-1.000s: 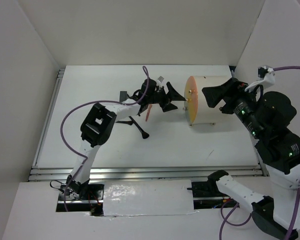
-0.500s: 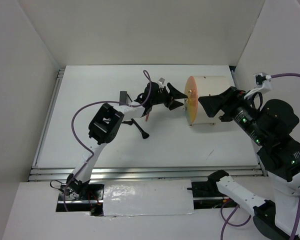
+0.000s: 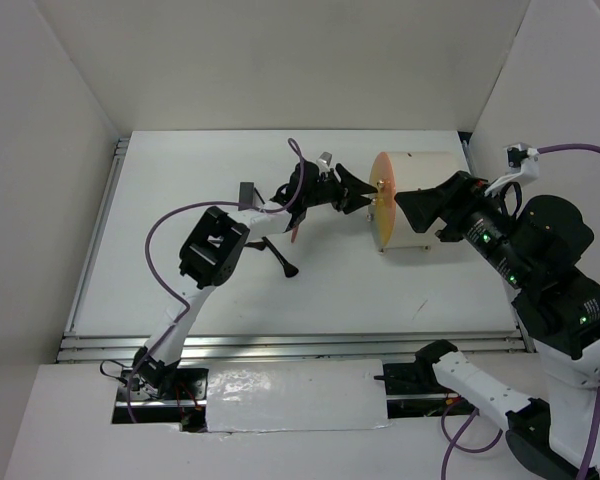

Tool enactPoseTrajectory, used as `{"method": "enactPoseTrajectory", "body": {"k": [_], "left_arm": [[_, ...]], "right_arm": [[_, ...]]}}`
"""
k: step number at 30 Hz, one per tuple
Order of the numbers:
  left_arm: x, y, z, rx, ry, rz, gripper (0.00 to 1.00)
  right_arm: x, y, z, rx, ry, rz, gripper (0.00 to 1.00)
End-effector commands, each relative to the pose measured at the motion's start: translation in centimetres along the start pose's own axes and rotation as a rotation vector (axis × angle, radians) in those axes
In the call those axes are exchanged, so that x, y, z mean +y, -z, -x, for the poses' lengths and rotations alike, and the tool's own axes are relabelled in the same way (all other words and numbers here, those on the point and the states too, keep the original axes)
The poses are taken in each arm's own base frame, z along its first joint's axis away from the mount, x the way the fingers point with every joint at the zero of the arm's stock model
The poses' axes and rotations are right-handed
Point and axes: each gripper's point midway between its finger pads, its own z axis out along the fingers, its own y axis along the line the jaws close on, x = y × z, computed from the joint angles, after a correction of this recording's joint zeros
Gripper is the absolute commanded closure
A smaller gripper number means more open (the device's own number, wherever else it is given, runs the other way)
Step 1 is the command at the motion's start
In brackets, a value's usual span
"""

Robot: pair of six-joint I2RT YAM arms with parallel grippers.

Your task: Organize the makeup

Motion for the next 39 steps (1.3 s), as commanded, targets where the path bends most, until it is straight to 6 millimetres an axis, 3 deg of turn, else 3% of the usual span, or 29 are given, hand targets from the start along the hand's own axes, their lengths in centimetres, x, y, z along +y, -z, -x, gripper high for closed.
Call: {"method": "enactPoseTrajectory", "body": {"k": [1,11,18,27,39], "left_arm": [[-1.8,0.0,-0.6,0.019,-0.006,-0.072,0.42],[-1.8,0.0,-2.2,0.042,0.001,-0.073,0.46],[-2.0,0.1,-2.0,0.036,0.002,-0.074,0.51],[-3.2,0.0,-1.8,0.045,-0.012,-0.091,0.69],[-4.3,4.1,2.2,-0.013,-0.075,-0.04,0.75]], "right_arm": [[0.3,0.0,0.7,-0.02,0.006,0.005,0.11],[0.2,-0.3,0.3,-0.006,0.005,0.003,0.11],[0.3,-0.2,0.2,-0.005,0.005,0.008,0.11],[0.2,-0.1,0.0,-0.003,0.003,0.009,0.11],[0.2,-1.0,-0.6,0.016,-0.009,0.024,0.11]]}}
